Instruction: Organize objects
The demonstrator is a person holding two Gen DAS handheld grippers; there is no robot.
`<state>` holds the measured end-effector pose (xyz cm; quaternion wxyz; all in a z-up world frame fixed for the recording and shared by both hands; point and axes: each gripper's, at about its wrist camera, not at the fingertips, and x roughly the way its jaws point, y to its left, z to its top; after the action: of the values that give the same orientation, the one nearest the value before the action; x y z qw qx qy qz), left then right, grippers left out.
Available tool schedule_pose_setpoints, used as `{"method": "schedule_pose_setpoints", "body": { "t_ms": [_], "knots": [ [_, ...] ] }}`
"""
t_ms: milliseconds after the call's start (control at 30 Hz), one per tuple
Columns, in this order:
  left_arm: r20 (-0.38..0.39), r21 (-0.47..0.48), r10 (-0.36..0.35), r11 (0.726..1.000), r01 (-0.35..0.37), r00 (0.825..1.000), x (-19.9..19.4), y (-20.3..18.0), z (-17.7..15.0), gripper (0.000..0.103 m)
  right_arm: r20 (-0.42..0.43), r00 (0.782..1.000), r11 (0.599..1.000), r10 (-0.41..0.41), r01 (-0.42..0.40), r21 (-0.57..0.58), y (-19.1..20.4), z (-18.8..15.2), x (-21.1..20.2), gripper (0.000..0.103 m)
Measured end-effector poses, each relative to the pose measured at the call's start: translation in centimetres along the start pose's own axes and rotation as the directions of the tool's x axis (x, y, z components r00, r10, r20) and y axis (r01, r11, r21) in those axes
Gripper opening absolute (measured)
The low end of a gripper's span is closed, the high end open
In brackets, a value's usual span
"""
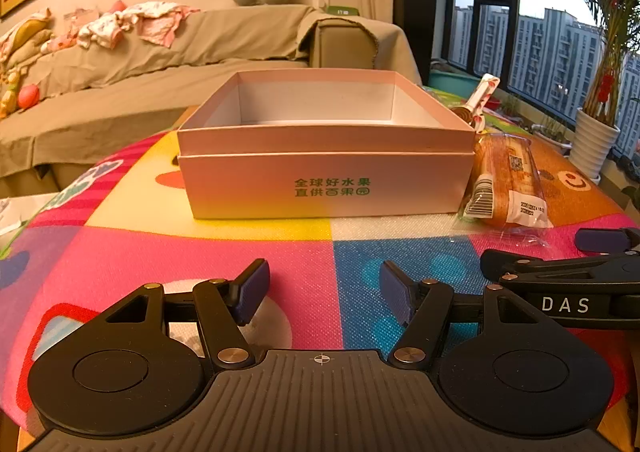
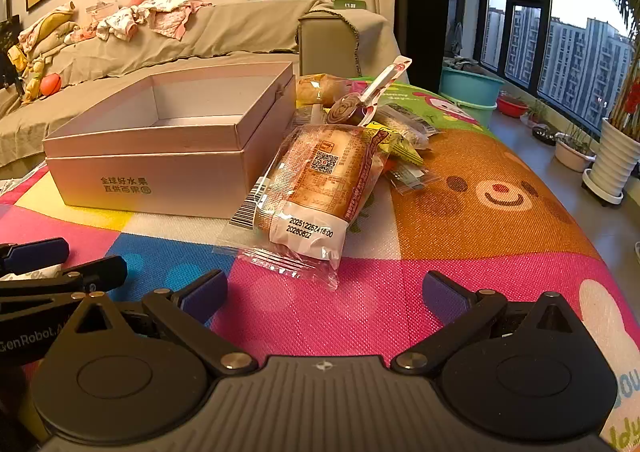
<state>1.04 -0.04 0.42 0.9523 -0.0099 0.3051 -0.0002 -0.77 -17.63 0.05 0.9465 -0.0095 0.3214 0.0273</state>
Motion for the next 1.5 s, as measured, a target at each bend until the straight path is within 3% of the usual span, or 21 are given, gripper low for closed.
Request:
{"method": "schedule_pose_setpoints", "body": {
  "t_ms": [1500],
  "knots": [
    [0.001,0.008,0.001,1.0,-0.001,1.0,0.01,-0.07,0.02,0.068,-0.001,1.0,1.0,-0.021,0.021,0.019,0.27,0.2,0.37,0.103]
  ]
}}
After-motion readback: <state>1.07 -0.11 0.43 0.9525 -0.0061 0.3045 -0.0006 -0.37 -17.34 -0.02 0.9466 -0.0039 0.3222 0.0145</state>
